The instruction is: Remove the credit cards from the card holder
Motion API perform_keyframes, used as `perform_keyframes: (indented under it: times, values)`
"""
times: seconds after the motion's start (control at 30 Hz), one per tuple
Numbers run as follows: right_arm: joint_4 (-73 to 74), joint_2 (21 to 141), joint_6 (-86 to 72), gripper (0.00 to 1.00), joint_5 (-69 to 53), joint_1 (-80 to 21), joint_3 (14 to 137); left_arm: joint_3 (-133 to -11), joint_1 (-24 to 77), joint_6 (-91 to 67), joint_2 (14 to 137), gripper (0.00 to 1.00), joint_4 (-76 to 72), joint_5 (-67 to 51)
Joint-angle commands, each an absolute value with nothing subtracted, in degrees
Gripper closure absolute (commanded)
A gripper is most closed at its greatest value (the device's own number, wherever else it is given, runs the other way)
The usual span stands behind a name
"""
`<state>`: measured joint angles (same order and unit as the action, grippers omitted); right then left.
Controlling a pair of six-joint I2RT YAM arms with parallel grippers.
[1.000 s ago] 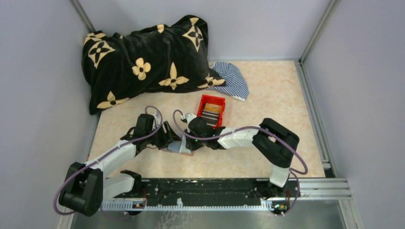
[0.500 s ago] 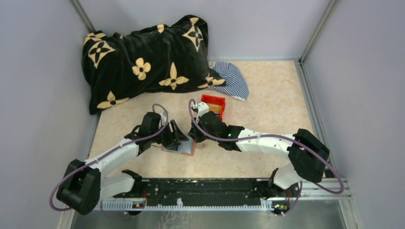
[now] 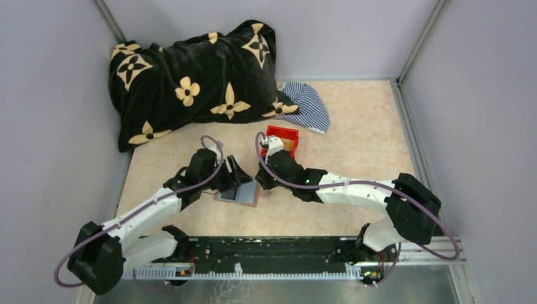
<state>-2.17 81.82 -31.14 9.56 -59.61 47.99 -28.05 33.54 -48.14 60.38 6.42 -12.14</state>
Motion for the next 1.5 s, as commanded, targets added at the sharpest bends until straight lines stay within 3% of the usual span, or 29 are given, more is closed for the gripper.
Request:
perform_keyframes:
  times: [0.0, 0.2, 0.43, 0.7, 0.9, 1.13, 1.47]
  values:
    - [-8.41, 80.84, -33.75, 0.97, 8.78, -59.35, 47.57, -32.80, 29.70, -45.20, 58.43, 0.29, 15.11, -2.00]
    - [-9.54, 83.33, -34.07, 0.98, 6.67, -60.90, 49.11, -31.53, 19.94, -42.14, 63.14, 0.27, 12.88, -4.81]
    - [-8.98, 89.45, -32.30, 0.99, 1.93, -63.18, 54.83, -32.81, 19.67, -43.44, 71.01, 0.29, 7.12, -9.16]
    - [-10.41, 99.49, -31.41, 1.00, -2.40, -63.47, 64.35, -31.60, 19.60, -42.77, 72.33, 0.29, 7.40, -6.15]
    - [-11.80, 104.80, -34.00, 1.00, -4.24, -63.49, 64.23, -30.57, 19.66, -42.61, 74.57, 0.29, 5.87, -8.27]
    - [-10.74, 103.75, -35.21, 1.00, -1.55, -63.33, 60.83, -30.83, 20.73, -42.68, 79.05, 0.30, 3.21, -13.98]
    - [-8.54, 98.22, -35.15, 1.00, 2.64, -62.18, 57.02, -33.07, 21.93, -42.24, 73.93, 0.30, 7.60, -11.77]
